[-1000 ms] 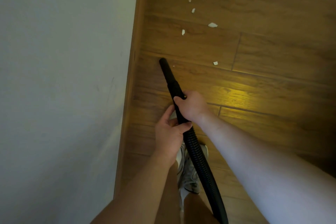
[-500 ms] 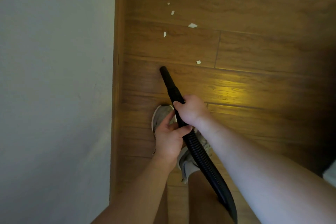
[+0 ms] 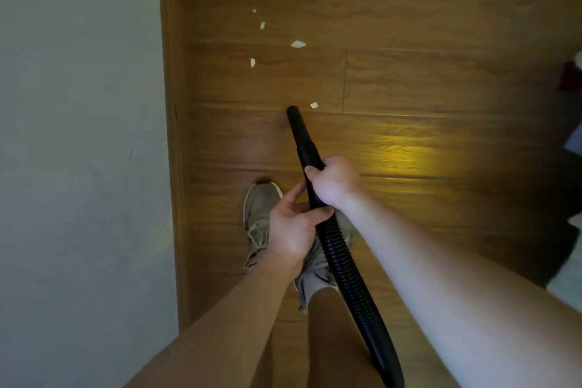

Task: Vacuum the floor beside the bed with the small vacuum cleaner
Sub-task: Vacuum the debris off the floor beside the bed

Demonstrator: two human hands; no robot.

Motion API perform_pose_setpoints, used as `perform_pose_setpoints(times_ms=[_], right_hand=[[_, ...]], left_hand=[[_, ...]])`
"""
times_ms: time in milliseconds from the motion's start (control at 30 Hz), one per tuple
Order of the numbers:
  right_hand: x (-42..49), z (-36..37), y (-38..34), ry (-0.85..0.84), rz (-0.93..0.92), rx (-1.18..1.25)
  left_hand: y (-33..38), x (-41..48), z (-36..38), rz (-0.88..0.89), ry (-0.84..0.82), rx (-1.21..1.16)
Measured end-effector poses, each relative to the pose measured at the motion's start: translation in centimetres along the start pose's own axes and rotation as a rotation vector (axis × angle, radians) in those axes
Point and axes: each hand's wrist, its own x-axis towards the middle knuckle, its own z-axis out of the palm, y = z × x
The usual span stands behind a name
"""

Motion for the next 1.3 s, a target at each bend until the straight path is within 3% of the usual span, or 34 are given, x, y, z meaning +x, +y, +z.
perform_pose_setpoints(times_ms=[600,967,1300], right_hand=[[0.0,-4.5,3.4,0.038,0.019,0.093],[1.1,-8.0,1.9,0.061,-0.024,0.077],[3.1,-7.4,-2.7,0.033,-0.018,0.027]], left_hand=[[-0.9,0.3,4.9,-0.037,-0.024,0.086],[1.2,0.8,7.7,0.013,-0.037,0.045],[5.1,2.7,5.8,-0.029,-0.005,0.048]])
